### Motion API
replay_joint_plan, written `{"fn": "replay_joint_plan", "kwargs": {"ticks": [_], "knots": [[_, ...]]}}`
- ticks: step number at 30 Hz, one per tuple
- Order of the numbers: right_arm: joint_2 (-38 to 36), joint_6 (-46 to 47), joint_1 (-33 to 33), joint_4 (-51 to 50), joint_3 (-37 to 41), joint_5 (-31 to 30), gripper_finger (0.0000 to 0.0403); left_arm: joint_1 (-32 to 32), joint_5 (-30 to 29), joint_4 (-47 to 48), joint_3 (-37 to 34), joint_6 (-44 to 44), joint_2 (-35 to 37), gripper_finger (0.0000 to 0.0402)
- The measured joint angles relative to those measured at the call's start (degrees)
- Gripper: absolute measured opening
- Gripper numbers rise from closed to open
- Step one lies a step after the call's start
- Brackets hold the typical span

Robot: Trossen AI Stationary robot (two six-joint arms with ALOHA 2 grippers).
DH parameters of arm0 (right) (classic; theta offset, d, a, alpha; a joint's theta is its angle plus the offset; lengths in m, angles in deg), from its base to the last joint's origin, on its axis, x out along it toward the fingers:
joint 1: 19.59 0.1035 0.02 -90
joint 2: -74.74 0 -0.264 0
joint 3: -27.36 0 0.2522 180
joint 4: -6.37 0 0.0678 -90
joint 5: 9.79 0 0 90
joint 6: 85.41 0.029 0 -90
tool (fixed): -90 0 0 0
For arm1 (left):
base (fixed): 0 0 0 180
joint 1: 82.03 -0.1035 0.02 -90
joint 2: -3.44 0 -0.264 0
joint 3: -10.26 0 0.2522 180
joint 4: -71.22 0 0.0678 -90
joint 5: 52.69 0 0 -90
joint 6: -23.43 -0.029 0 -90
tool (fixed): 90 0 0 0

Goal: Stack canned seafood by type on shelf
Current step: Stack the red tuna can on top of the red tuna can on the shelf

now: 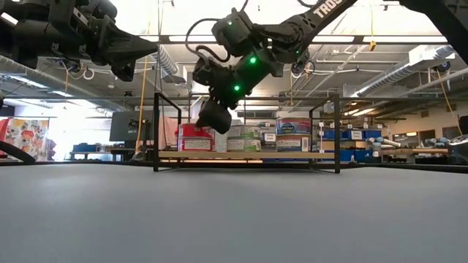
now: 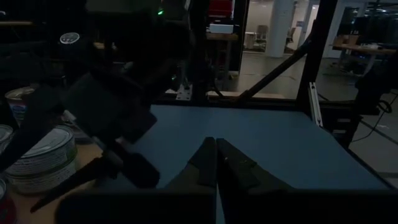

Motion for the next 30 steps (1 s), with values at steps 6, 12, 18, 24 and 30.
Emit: {"fn": "replay_joint_plan", "kwargs": {"ticks": [6, 12, 18, 24, 30], "knots": [[-1.1, 0.2, 1.4, -2.7, 0.0, -2.0, 0.0202, 0.0, 0.0, 0.0, 0.0, -0.1, 0.0, 0.0005], [-1.3, 3.5, 0.6, -3.9, 0.0, 1.4, 0.0097, 0.0, 0.0, -0.1, 0.0, -0.1, 0.0, 0.0005], [-1.3, 9.0, -1.8, -4.8, 0.0, 8.4, 0.0013, 0.0, 0.0, -0.3, 0.0, -0.1, 0.0, 0.0005], [-0.7, 15.1, -4.1, -3.8, 0.0, 13.0, 0.0012, 0.0, 0.0, -0.3, 0.0, -0.1, 0.0, 0.0005], [-0.1, 16.5, -4.6, -2.0, 0.0, 12.0, 0.0009, 0.0, 0.0, -0.3, 0.0, -0.1, 0.0, 0.0005]]}}
